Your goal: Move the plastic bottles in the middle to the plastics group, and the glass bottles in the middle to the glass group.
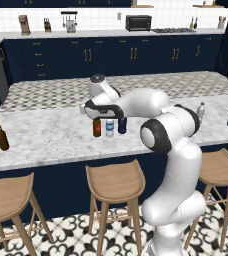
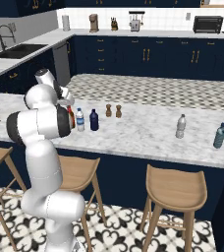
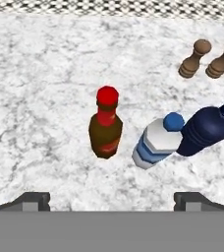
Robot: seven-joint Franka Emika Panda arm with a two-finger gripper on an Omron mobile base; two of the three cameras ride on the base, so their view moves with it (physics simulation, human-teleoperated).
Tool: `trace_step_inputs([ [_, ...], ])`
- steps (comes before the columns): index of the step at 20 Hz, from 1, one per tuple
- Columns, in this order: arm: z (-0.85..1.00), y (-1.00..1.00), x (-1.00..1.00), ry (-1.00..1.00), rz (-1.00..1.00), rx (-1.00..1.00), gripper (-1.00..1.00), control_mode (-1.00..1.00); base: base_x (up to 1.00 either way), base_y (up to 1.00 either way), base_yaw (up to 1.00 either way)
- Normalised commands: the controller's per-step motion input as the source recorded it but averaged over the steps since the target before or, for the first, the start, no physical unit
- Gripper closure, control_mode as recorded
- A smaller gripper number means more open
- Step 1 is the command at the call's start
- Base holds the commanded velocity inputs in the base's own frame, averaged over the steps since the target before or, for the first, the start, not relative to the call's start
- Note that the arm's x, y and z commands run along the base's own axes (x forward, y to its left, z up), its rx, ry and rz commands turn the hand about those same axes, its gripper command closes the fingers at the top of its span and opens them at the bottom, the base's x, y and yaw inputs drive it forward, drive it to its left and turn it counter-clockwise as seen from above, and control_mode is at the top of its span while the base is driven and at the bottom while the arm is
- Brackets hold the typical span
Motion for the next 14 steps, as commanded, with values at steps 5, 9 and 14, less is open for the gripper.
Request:
trace_step_inputs([
  [5, 0.00, 0.00, 0.36, 0.00, 0.17, 0.00, -1.00, -1.00, 0.00, 0.00, 0.00],
  [9, 0.00, 0.00, 0.46, 0.09, 0.19, 0.00, -1.00, -1.00, 0.00, 0.00, 0.00],
  [14, -0.01, -0.05, 0.28, 0.03, 0.07, 0.00, -1.00, -1.00, 0.00, 0.00, 0.00],
])
